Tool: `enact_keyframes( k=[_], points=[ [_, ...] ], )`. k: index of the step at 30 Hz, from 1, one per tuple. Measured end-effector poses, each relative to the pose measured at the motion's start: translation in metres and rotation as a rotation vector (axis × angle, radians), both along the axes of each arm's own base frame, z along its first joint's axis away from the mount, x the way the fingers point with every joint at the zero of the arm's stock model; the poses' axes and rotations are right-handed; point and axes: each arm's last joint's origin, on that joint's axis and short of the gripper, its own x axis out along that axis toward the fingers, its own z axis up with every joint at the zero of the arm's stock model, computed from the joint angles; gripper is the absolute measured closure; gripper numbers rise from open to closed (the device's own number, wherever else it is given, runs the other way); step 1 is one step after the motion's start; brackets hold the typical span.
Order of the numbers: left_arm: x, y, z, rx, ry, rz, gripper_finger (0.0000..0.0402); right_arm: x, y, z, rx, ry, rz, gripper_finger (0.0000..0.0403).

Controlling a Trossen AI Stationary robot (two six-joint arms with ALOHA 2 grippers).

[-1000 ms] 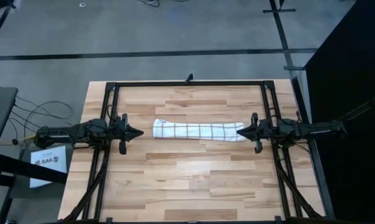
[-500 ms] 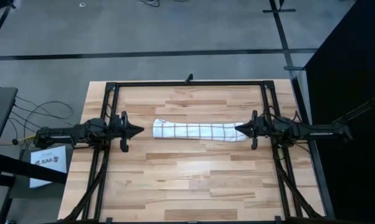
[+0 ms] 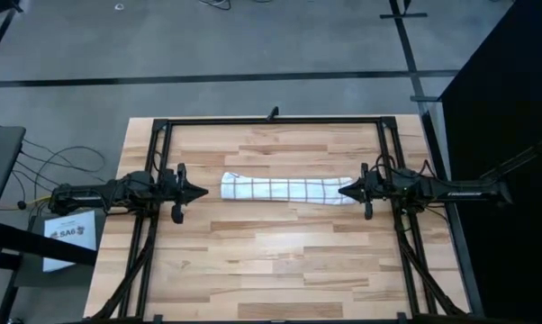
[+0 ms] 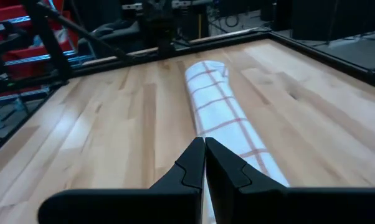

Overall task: Roll towel
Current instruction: Return to Home Position

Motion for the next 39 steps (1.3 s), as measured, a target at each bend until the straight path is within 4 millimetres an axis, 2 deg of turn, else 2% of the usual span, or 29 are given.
enact_keyframes(
  k=[24,30,39],
  points=[
    [0.0,0.0003,0.0002,0.0,-0.002,0.011,0.0402,0.0005,-0.0002,0.0003,0.0,-0.009,0.001,0.0403],
    [0.0,0.0003,0.0002,0.005,-0.002,0.011,0.0402,-0.0002,-0.0053,-0.0002,0.028,-0.007,-0.052,0.0403],
    [0.0,0.0003,0.0001,0.005,-0.001,0.011,0.0402,-0.0023,-0.0091,0.002,-0.027,-0.059,-0.081,0.0403]
  ],
)
